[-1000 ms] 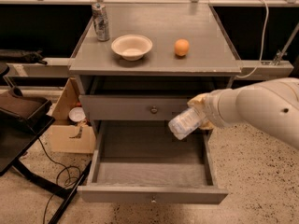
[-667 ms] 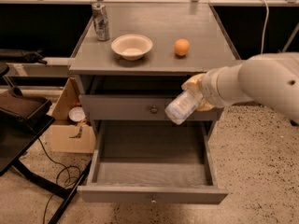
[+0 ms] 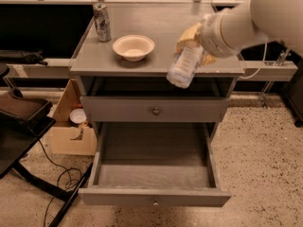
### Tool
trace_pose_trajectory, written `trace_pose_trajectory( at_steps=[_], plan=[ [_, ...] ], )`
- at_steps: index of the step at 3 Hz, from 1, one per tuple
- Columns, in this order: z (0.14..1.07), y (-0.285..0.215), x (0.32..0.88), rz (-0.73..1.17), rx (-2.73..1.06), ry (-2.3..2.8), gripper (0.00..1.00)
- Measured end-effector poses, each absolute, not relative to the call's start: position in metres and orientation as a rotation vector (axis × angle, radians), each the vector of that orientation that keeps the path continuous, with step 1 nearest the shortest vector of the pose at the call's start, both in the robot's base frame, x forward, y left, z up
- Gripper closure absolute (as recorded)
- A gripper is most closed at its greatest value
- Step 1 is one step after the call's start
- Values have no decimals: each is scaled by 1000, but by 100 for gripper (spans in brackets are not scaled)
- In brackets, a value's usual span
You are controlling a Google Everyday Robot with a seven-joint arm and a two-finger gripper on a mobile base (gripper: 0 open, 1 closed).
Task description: Pick blue plastic bottle from middle drawer and place on counter
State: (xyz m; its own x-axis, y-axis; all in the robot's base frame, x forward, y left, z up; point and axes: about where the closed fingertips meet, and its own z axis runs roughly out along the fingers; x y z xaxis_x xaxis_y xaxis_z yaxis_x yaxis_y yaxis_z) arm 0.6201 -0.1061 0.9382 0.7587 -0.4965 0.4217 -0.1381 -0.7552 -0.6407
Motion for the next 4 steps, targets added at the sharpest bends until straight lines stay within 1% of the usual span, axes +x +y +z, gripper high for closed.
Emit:
trace_pose_trajectory(
  at_steps=[1, 3, 4],
  plan=[
    [975, -100, 642, -967, -2407, 289, 100],
    [971, -93, 647, -993, -2399, 242, 100],
    [979, -87, 680, -1088, -2342, 135, 100]
  ],
)
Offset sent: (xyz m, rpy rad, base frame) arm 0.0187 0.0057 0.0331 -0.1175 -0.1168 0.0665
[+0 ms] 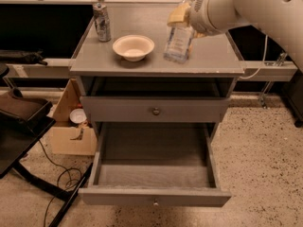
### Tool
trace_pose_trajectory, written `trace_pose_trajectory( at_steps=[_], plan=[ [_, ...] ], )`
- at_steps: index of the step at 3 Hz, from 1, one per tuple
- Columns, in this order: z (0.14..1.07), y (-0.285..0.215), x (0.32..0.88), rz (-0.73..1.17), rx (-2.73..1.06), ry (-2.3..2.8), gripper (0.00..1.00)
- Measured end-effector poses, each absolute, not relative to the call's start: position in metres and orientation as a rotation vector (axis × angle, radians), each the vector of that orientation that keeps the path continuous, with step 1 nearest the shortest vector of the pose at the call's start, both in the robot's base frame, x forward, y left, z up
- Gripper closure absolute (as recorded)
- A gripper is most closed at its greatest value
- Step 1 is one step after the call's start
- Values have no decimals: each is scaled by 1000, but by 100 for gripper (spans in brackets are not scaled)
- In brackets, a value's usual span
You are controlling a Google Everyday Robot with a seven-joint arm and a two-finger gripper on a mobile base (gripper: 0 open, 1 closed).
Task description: Pick blue plastic bottle from middle drawer and place on counter
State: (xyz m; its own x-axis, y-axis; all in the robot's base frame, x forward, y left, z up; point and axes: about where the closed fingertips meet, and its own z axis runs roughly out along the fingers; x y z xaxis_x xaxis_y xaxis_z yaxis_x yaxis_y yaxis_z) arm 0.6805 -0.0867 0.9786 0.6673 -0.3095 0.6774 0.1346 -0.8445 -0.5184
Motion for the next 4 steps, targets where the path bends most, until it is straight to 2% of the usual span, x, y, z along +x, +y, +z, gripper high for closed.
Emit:
trace_pose_trajectory(
  at_steps=[2, 3, 4],
  plan=[
    [992, -70, 781, -1245, -2339, -212, 100],
    [1014, -55, 845, -1422, -2308, -413, 100],
    [1048, -66, 889, -1622, -2221, -406, 100]
  ],
)
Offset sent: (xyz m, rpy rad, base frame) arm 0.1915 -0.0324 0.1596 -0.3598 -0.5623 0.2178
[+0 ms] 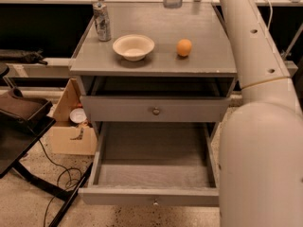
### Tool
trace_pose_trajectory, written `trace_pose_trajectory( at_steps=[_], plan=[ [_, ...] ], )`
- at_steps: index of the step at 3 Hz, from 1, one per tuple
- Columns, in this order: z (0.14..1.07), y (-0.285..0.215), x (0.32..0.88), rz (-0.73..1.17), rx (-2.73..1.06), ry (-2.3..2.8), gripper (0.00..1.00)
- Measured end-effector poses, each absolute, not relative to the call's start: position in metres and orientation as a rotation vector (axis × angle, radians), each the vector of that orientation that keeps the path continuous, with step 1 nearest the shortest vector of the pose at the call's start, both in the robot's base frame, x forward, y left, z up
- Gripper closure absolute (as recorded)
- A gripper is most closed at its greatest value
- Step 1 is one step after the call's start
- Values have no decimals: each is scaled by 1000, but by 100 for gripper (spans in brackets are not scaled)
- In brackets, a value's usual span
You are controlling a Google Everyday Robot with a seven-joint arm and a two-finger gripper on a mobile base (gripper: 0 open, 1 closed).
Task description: Pick blue plastic bottle from middle drawer and place on counter
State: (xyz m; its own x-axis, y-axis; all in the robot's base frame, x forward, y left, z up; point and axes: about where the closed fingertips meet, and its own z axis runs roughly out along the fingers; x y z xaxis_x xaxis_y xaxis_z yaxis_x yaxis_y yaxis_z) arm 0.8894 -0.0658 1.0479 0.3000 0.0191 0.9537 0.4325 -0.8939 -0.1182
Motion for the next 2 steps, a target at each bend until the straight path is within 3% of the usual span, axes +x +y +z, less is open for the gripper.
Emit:
trace_pose_trajectory(
  at_steps=[2],
  plan=[
    [1063, -104, 955, -1864, -2039, -213, 100]
  ],
)
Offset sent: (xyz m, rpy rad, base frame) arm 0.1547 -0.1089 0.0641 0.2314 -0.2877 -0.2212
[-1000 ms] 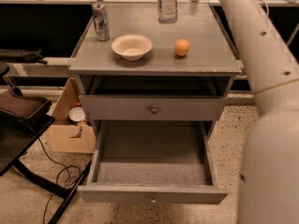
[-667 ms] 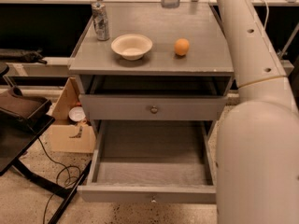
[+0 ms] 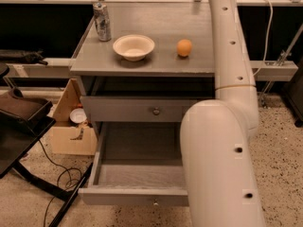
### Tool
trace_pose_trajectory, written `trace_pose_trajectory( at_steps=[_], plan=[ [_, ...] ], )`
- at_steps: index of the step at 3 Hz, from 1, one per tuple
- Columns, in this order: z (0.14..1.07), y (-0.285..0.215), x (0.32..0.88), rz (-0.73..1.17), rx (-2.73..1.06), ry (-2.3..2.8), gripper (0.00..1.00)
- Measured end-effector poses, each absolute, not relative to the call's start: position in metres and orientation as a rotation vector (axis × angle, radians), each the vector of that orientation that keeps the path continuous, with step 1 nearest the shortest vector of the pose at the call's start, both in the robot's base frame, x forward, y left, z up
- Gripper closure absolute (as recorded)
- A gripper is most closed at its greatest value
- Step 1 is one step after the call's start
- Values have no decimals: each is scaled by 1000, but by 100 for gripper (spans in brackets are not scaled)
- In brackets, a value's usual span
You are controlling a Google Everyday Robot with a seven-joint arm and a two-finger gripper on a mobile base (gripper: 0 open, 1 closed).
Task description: Pick blue plastic bottle from middle drawer and place on counter
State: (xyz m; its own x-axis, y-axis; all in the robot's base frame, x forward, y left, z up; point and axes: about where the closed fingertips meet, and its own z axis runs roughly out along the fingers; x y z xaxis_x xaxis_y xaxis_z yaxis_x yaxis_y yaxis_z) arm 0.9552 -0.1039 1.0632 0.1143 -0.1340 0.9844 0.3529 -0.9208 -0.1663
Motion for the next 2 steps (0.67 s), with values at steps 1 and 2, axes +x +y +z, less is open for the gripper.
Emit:
trace_pose_trajectory(
  at_steps=[1, 2],
  plan=[
    [1052, -132, 969, -1917, -2036, -121, 100],
    [1025, -167, 981, -1937, -2087, -28, 100]
  ],
)
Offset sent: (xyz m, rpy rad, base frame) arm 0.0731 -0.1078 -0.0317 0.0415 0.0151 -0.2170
